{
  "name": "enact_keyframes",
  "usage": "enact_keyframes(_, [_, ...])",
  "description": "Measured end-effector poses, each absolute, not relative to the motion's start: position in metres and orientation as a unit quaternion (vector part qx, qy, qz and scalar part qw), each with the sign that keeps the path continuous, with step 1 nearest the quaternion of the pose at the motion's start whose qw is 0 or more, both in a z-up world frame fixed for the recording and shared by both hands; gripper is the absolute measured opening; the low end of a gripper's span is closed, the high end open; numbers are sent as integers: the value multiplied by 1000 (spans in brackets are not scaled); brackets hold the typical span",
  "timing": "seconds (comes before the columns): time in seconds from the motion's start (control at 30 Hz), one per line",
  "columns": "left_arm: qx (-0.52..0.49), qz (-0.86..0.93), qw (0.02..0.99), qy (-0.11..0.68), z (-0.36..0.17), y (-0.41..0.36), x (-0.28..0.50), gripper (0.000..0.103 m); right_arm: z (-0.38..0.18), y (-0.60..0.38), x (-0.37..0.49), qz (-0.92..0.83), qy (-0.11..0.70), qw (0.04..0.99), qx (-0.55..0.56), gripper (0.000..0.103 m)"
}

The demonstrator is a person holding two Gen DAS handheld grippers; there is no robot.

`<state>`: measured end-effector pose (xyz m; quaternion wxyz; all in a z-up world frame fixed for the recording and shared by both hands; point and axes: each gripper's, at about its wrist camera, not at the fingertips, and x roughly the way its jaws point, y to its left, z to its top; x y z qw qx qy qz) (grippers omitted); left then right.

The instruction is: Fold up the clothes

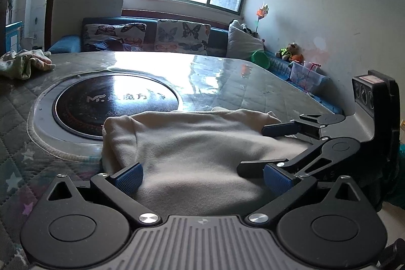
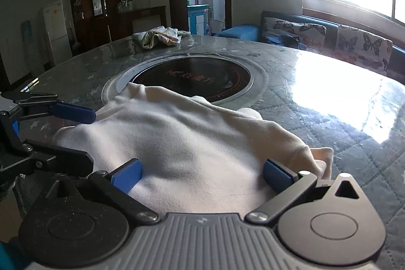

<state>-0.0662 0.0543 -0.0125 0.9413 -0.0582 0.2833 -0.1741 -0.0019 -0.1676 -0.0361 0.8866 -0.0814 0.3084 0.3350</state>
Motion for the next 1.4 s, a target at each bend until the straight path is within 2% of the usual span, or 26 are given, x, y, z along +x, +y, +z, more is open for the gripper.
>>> enact_keyframes(0.37, [-79,-165,946,266,1,42,-67,103,-31,-171,-13,323,298,895,-76,103])
enact_keyframes(0.67, [-77,-168,939,289,-15,35,-67,103,-31,-199,-29,304,309,899,-60,103])
enact_keyframes(1.0, [-76,-161,938,296,-19,37,-70,103,-15,-215,-34,260,267,926,-59,103])
enact_keyframes(1.4, [-71,-159,938,299,-20,35,-68,103,-27,-228,-39,221,258,937,-80,103])
